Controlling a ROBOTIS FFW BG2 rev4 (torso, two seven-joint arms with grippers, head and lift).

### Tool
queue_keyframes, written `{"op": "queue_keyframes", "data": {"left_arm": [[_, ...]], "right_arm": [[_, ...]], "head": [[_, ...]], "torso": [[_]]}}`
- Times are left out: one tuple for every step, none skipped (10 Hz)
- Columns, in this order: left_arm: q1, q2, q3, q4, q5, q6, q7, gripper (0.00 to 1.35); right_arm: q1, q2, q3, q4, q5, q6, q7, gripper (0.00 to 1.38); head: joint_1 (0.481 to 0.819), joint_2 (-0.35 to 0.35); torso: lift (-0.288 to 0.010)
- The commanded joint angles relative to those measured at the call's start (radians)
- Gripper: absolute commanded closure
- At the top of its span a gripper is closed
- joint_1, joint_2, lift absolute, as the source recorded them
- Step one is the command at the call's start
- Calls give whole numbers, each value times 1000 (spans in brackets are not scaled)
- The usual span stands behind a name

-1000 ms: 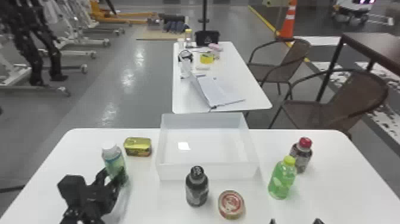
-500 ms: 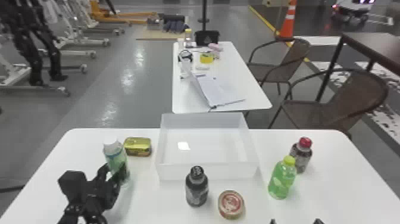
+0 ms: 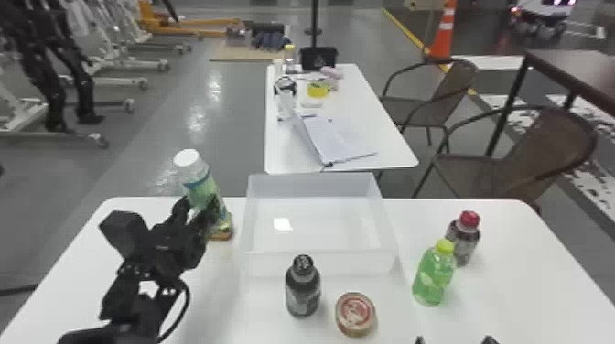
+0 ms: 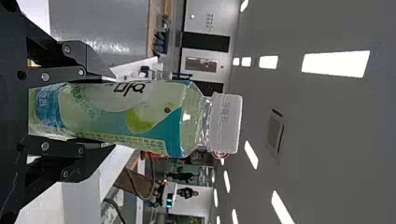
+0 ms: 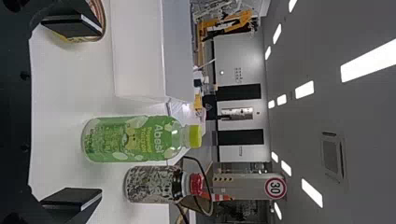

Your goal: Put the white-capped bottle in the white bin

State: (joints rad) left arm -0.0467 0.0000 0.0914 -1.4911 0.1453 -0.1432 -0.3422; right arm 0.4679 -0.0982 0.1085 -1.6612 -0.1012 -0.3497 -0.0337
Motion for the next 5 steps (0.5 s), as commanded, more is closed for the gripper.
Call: {"op": "queue_keyframes", "data": {"left_arm": [[-33, 5, -64, 3, 65, 31, 0, 822], [-56, 15, -94, 20, 74, 42, -17, 822], [-96, 17, -121, 66, 76, 50, -70, 822], [-137, 14, -136, 124, 80, 70, -138, 822], [-182, 14, -153, 187, 85, 105, -212, 822]], "right_arm": [[-5, 0, 3, 3, -2, 0, 0, 85], [-9, 0, 7, 5, -2, 0, 0, 85], [-12, 0, 8, 6, -2, 0, 0, 85], [-15, 0, 11, 9, -3, 0, 0, 85], [-20, -2, 14, 12, -3, 0, 0, 85]], "head": [[549, 0], [549, 0], [549, 0], [549, 0], [549, 0]], "torso": [[-100], [-100], [-100], [-100], [-100]]}}
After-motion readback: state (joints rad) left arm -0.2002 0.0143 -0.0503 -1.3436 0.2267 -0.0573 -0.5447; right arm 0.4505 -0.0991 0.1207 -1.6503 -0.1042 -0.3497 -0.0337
